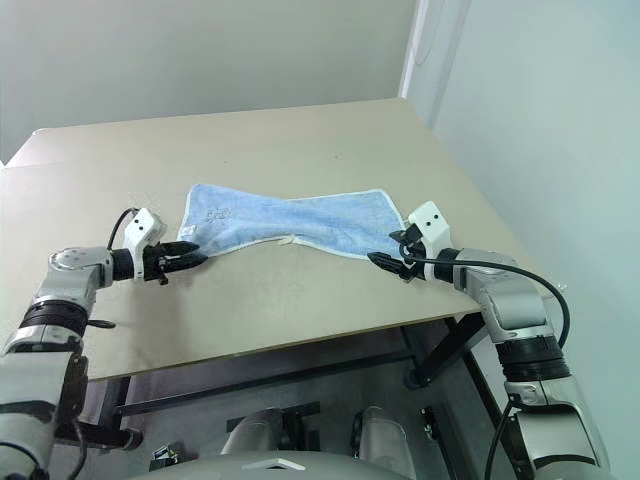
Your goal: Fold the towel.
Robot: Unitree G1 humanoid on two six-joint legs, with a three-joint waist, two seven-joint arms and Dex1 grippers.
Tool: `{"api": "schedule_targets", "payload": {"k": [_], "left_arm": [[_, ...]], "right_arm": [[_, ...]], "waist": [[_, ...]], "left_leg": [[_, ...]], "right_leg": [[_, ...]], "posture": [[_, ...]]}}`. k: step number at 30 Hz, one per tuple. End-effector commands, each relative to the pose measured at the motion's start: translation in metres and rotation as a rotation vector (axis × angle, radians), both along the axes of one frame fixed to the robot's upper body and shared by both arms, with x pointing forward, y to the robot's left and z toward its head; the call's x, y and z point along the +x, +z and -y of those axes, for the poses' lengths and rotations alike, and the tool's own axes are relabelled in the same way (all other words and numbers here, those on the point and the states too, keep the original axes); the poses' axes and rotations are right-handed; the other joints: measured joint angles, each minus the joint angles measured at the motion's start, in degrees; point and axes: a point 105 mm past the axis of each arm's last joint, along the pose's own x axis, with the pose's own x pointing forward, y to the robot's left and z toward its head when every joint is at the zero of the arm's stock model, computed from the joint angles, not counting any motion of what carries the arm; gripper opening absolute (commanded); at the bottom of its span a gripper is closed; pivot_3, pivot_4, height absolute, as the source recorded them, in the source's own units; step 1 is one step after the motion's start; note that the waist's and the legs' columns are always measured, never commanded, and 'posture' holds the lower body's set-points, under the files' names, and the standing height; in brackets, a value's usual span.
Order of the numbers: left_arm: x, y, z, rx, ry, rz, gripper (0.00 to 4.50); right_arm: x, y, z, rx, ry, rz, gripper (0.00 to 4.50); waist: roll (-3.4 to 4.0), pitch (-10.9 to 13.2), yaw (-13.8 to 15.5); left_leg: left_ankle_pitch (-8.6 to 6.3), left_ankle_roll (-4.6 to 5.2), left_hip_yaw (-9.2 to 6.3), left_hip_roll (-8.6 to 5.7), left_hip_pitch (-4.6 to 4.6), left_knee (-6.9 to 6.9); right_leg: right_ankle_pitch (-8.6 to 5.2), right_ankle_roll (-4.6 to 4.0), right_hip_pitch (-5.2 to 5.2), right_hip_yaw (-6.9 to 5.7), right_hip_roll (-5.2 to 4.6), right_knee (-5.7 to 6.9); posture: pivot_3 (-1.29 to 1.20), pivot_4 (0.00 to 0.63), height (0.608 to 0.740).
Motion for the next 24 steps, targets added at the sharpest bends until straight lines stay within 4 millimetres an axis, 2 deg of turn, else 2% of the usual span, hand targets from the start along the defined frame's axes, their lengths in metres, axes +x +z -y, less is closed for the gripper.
{"api": "schedule_targets", "payload": {"k": [1, 4, 5, 7, 11, 14, 16, 22, 24], "left_arm": [[0.001, -0.001, -0.006, 0.037, 0.013, -0.031, 2.03], [0.002, -0.007, -0.005, 0.066, 0.012, -0.065, 2.03], [0.002, -0.008, -0.005, 0.076, 0.017, -0.072, 1.86], [0.003, -0.008, -0.003, 0.073, 0.01, -0.088, 1.4], [0.002, -0.009, 0.0, 0.095, -0.024, -0.108, 0.03], [0.003, -0.003, 0.001, 0.086, -0.045, -0.113, 0.01], [0.002, 0.003, 0.001, 0.065, -0.067, -0.125, 0.01], [-0.014, 0.005, -0.008, 0.099, -0.153, -0.176, 0.01], [-0.013, 0.007, -0.012, 0.099, -0.139, -0.162, 0.01]], "right_arm": [[0.002, 0.012, 0.003, 0.0, -0.015, 0.054, 3.72], [0.003, 0.011, 0.005, -0.004, -0.04, 0.052, 3.72], [0.003, 0.011, 0.005, -0.004, -0.045, 0.052, 3.72], [0.003, 0.01, 0.005, -0.003, -0.05, 0.05, 3.72], [0.003, 0.008, 0.007, -0.007, -0.07, 0.035, 3.72], [0.005, 0.003, 0.009, -0.031, -0.089, 0.011, 3.72], [0.01, -0.008, 0.01, -0.066, -0.108, -0.029, 3.72], [0.039, -0.019, 0.011, 0.008, -0.212, -0.073, 3.72], [0.046, -0.024, 0.013, 0.001, -0.222, -0.082, 3.72]], "waist": [[0.0, 0.0, 0.0], [0.0, 0.0, 0.0], [0.01, 0.0, 0.0], [0.01, 0.0, 0.0], [0.03, 0.0, 0.1], [0.03, 0.0, 0.1], [0.02, 0.0, 0.0], [0.03, 0.0, -0.4], [0.03, 0.0, -0.3]], "left_leg": [[0.0, 0.0, 0.0, 0.01, 0.0, 0.02], [0.0, 0.0, -0.02, 0.01, 0.07, 0.04], [0.0, 0.0, -0.04, 0.01, 0.1, 0.04], [-0.01, 0.0, -0.04, 0.01, 0.12, 0.04], [-0.01, 0.0, -0.05, 0.01, 0.12, 0.04], [-0.02, 0.02, -0.05, -0.01, 0.1, 0.03], [-0.03, 0.04, -0.04, -0.02, 0.09, 0.04], [-0.03, 0.03, -0.02, 0.01, 0.08, 0.06], [-0.02, 0.03, 0.01, 0.0, 0.07, 0.06]], "right_leg": [[-0.06, 0.08, 0.0, 0.0, 0.01, 0.0], [-0.15, -0.01, -0.01, 0.0, -0.01, -0.02], [-0.17, -0.01, -0.03, 0.0, -0.02, -0.02], [-0.17, -0.01, -0.01, 0.0, -0.03, -0.02], [-0.16, -0.02, -0.01, 0.0, -0.03, -0.03], [-0.15, -0.04, -0.01, 0.0, -0.04, -0.05], [-0.12, -0.08, -0.01, 0.0, -0.04, -0.05], [-0.05, -0.14, 0.06, 0.0, 0.02, 0.0], [-0.03, -0.14, 0.02, 0.0, 0.02, 0.06]], "posture": [[0.0, 0.0, 0.735], [0.0, 0.0, 0.735], [0.0, 0.0, 0.735], [0.0, 0.0, 0.735], [0.0, 0.0, 0.735], [0.0, 0.0, 0.735], [0.0, 0.0, 0.735], [0.0, 0.0, 0.735], [0.0, 0.0, 0.735]]}}
